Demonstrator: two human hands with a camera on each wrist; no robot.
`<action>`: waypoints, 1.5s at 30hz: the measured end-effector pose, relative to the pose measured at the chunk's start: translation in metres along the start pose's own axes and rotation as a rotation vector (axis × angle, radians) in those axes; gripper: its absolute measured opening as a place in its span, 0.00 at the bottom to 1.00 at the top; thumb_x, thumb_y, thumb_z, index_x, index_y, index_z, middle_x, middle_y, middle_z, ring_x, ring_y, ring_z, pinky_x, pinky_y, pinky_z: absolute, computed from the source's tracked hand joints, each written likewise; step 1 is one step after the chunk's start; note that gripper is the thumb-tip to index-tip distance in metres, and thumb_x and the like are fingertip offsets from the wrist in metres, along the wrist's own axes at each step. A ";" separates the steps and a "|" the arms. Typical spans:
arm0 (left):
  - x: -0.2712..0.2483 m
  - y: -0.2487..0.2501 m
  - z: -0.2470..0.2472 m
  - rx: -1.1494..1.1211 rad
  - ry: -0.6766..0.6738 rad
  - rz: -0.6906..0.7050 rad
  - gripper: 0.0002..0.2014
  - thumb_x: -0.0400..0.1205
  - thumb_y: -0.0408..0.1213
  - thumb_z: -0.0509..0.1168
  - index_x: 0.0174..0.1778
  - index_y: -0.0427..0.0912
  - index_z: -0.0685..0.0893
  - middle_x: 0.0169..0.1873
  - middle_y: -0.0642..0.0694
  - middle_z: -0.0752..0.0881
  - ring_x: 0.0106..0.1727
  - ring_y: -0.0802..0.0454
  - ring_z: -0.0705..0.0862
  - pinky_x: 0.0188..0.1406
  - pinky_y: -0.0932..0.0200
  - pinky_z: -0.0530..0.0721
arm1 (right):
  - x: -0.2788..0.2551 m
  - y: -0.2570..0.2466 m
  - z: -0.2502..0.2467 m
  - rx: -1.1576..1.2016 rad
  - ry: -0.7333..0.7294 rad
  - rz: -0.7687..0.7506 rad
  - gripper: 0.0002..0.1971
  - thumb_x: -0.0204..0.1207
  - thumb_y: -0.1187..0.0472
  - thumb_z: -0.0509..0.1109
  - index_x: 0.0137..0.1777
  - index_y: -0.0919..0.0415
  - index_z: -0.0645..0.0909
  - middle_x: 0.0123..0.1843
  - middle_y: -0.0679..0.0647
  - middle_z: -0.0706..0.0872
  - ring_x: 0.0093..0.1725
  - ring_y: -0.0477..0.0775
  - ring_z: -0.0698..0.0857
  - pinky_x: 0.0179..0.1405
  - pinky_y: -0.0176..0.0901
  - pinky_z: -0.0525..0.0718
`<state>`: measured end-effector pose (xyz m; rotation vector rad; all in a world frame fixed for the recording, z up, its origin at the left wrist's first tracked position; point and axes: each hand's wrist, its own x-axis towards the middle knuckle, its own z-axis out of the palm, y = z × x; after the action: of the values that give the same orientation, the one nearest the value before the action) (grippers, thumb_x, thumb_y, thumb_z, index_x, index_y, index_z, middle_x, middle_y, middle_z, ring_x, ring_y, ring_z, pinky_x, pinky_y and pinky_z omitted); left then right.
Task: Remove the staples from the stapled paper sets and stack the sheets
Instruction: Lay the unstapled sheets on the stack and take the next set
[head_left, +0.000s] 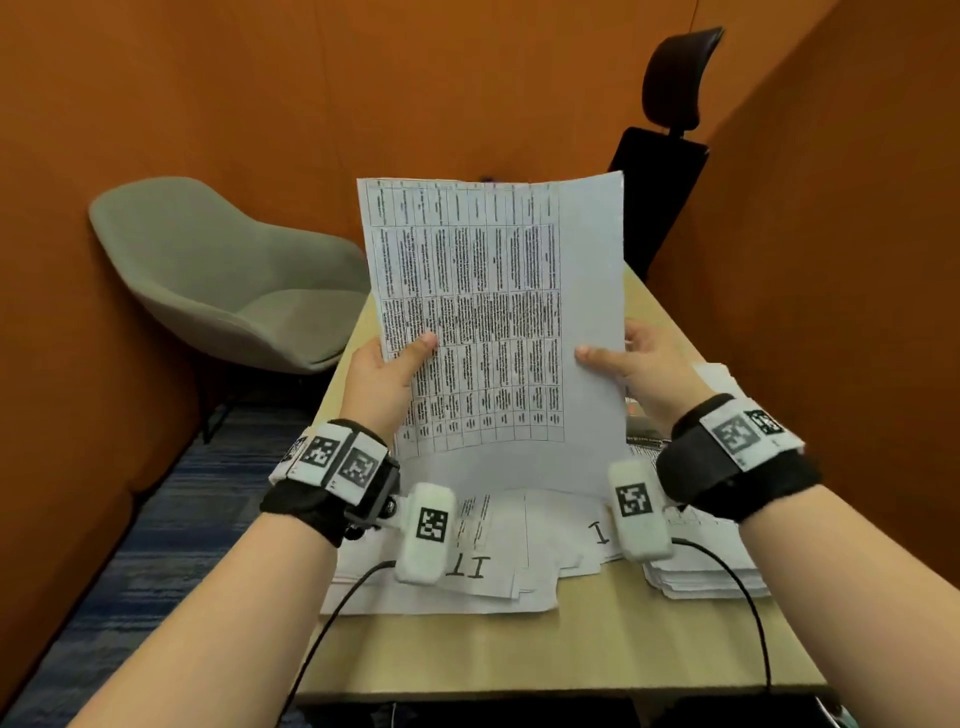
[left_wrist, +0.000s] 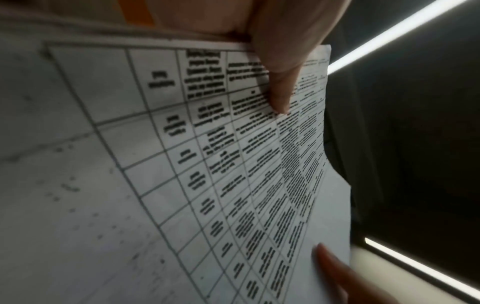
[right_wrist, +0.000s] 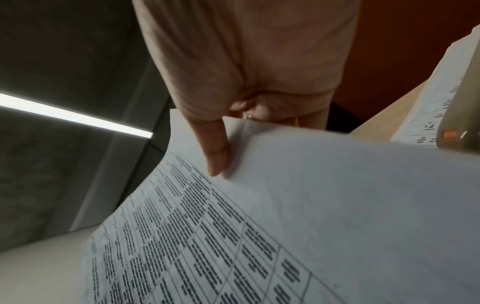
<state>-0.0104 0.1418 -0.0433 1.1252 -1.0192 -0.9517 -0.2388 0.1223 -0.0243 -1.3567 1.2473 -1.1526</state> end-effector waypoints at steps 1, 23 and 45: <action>-0.001 0.001 0.000 -0.001 -0.010 0.026 0.10 0.82 0.35 0.64 0.58 0.41 0.81 0.54 0.47 0.87 0.54 0.55 0.87 0.56 0.56 0.85 | 0.000 -0.001 0.001 0.021 -0.003 -0.028 0.15 0.75 0.69 0.69 0.62 0.63 0.78 0.55 0.56 0.87 0.47 0.51 0.89 0.50 0.49 0.88; -0.009 -0.002 0.007 -0.043 -0.002 0.146 0.14 0.79 0.38 0.67 0.61 0.45 0.80 0.51 0.59 0.84 0.49 0.75 0.81 0.41 0.83 0.77 | -0.002 0.006 0.024 0.272 0.102 -0.119 0.04 0.74 0.66 0.71 0.46 0.58 0.83 0.44 0.52 0.90 0.42 0.52 0.89 0.48 0.50 0.88; -0.007 -0.042 0.032 0.822 -0.295 -0.040 0.38 0.77 0.47 0.69 0.80 0.41 0.59 0.76 0.42 0.67 0.75 0.43 0.69 0.72 0.44 0.69 | -0.021 0.031 0.008 -0.332 -0.201 0.467 0.11 0.72 0.62 0.75 0.51 0.66 0.80 0.43 0.59 0.87 0.37 0.57 0.86 0.40 0.47 0.86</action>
<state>-0.0463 0.1338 -0.0818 1.7055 -1.7178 -0.7468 -0.2354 0.1423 -0.0570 -1.2821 1.5451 -0.4893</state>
